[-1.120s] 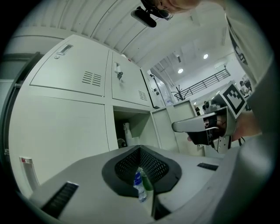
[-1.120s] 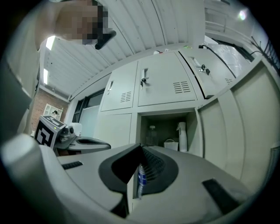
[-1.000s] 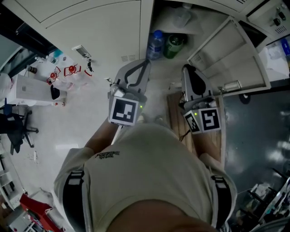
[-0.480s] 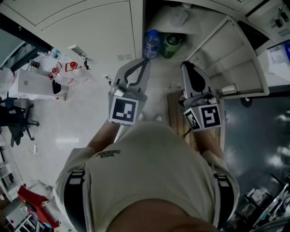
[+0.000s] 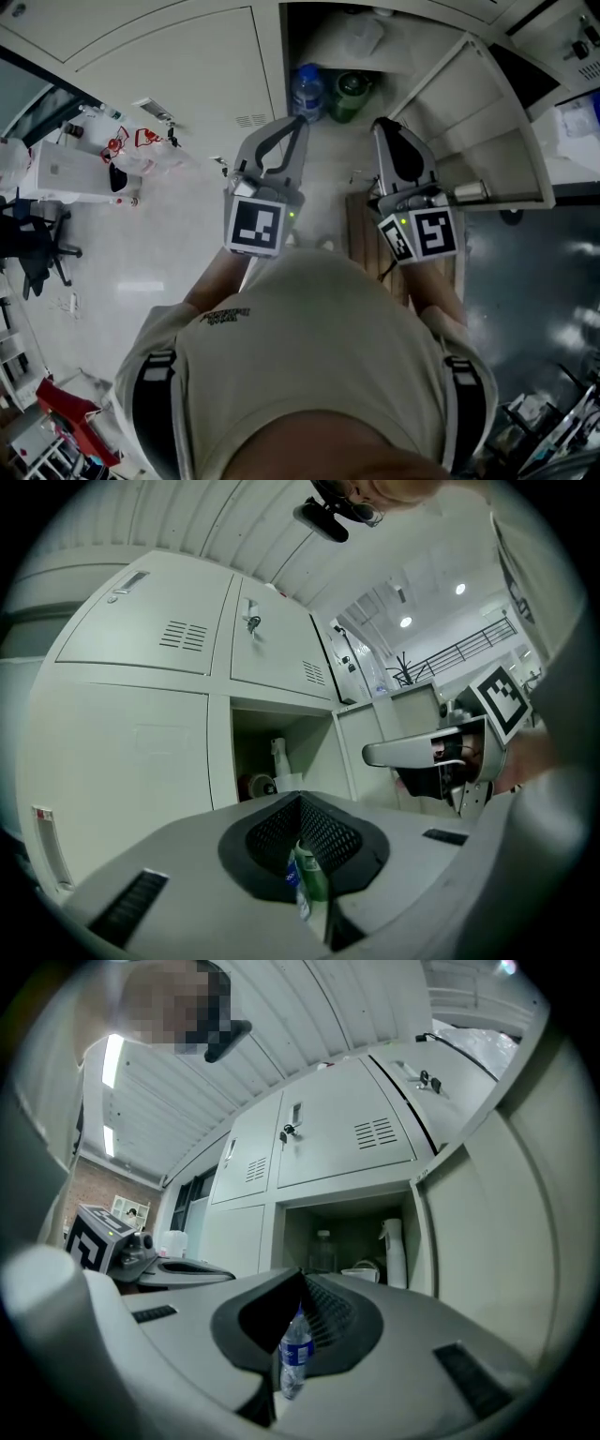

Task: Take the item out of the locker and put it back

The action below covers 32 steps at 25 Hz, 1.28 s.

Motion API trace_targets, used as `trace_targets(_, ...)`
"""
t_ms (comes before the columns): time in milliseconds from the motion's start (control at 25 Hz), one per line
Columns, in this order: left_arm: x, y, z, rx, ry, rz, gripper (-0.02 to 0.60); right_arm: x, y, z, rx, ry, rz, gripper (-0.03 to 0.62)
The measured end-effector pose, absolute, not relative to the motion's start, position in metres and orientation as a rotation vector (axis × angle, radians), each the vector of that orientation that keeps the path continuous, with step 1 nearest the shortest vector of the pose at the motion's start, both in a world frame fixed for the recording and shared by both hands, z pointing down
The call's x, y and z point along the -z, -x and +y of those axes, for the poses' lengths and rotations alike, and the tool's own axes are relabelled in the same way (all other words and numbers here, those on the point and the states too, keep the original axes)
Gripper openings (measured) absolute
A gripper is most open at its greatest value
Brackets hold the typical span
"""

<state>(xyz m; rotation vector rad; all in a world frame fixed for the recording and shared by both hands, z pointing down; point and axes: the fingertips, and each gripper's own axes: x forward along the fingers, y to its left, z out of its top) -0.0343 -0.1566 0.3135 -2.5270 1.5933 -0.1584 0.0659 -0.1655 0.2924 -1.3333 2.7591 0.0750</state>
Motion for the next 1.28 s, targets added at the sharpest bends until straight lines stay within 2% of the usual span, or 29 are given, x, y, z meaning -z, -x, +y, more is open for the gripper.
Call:
trace_targets(40,-0.313,0.034,-0.159,0.157,2.524,1.597,0.014,-0.292,-0.067,-0.169,-0.081,1.338,2.76,0.008)
trace_targets(440,-0.3,0.03,-0.191,0.134,2.501,1.589,0.014,-0.278,-0.062,-0.212,-0.179,1.383,2.762,0.192)
trace_targets(600,-0.289,0.025,-0.208,0.088,2.481,1.589,0.014,-0.272,-0.059,-0.236,-0.217,1.407,2.756,0.233)
trace_targets(760,-0.283,0.026,-0.227,0.036,2.46,1.599,0.014,-0.271,-0.052,-0.261,-0.199,1.423,2.755,0.238)
trace_targets(840,-0.281,0.026,-0.235,0.016,2.447,1.6,0.014,-0.273,-0.047,-0.274,-0.185,1.438,2.755,0.296)
trace_targets(1040,-0.283,0.021,-0.249,0.049,2.423,1.577,0.014,-0.284,-0.046,-0.311,-0.184,1.57,2.691,0.316)
trace_targets(1080,-0.285,0.021,-0.253,0.053,2.415,1.57,0.014,-0.288,-0.045,-0.318,-0.174,1.593,2.687,0.345)
trace_targets(1200,-0.295,0.016,-0.258,0.075,2.409,1.558,0.014,-0.304,-0.043,-0.337,-0.147,1.655,2.687,0.348)
trace_targets(1280,-0.302,0.012,-0.261,0.088,2.422,1.553,0.014,-0.316,-0.044,-0.347,-0.133,1.697,2.688,0.379)
